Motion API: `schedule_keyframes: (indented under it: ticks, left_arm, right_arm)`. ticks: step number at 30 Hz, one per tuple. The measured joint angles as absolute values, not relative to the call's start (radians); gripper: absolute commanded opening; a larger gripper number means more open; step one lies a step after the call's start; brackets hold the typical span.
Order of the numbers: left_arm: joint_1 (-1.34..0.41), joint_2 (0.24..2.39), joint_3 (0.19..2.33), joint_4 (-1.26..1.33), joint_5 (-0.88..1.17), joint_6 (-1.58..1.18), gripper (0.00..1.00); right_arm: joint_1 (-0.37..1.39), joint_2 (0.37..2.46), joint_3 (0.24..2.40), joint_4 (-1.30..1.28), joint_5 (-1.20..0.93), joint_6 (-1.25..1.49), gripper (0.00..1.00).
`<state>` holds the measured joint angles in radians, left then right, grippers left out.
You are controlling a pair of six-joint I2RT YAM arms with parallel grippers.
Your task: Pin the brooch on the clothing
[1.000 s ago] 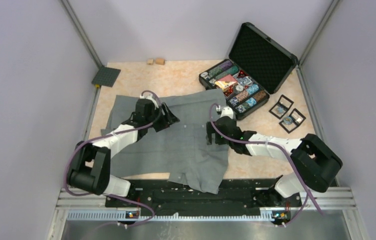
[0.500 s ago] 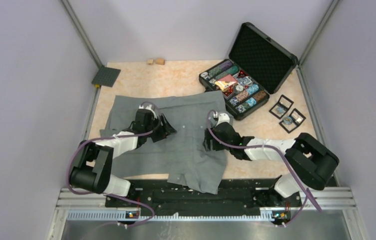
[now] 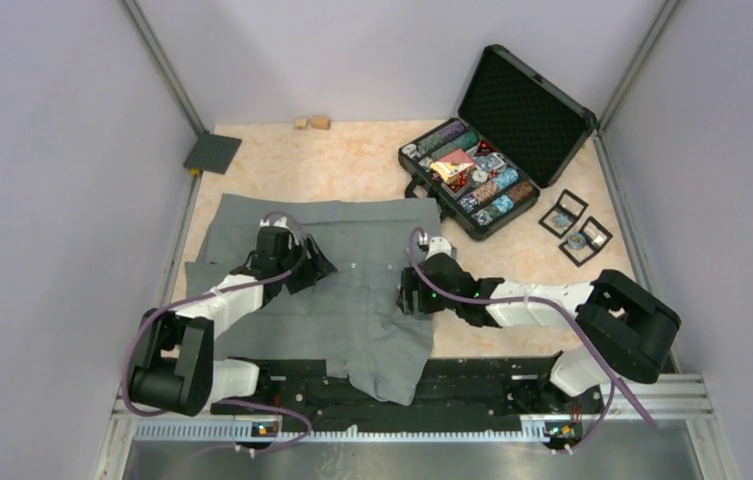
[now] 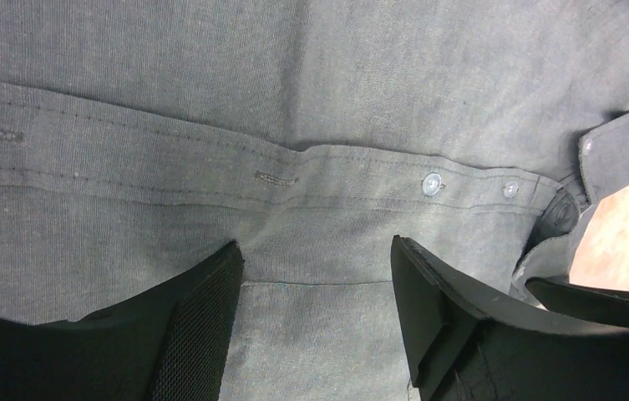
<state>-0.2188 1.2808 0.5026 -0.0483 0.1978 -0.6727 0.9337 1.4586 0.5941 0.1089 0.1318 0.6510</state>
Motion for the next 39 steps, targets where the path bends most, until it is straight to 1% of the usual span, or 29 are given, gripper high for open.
schedule_keyframes:
  ticks: [6,12,13,16,23,26,30,33,36,39]
  left_arm:
    - [-0.199,1.334,0.53,-0.014,0.237,-0.674,0.71]
    - [-0.199,1.382,0.569,-0.004,0.242,-0.672,0.71]
    - [-0.199,1.385,0.571,-0.004,0.242,-0.67,0.71]
    - [-0.199,1.386,0.572,-0.005,0.242,-0.663,0.74]
    - [-0.199,1.339,0.573,-0.06,0.228,-0.603,0.78]
    - [-0.199,1.27,0.596,-0.144,0.209,-0.561,0.78]
    - [-0.205,1.153,0.652,-0.212,0.192,-0.519,0.78]
    - [-0.225,1.065,0.667,-0.245,0.197,-0.509,0.76]
    - [-0.272,0.995,0.635,-0.271,0.231,-0.521,0.74]
    - [-0.337,0.925,0.549,-0.304,0.287,-0.559,0.72]
  right_arm:
    - [0.919,1.493,0.65,0.04,0.196,0.64,0.76]
    - [0.838,1.546,0.698,0.053,0.204,0.607,0.77]
    - [0.827,1.555,0.707,0.053,0.204,0.598,0.77]
    - [0.82,1.571,0.727,0.048,0.197,0.573,0.87]
    - [0.82,1.559,0.736,0.014,0.156,0.515,0.91]
    - [0.819,1.493,0.735,-0.067,0.143,0.505,0.91]
    - [0.819,1.321,0.735,-0.144,0.12,0.519,0.9]
    - [0.821,1.184,0.723,-0.179,0.092,0.566,0.88]
    - [0.835,1.079,0.661,-0.201,0.057,0.636,0.86]
    - [0.888,1.003,0.562,-0.246,0.006,0.728,0.83]
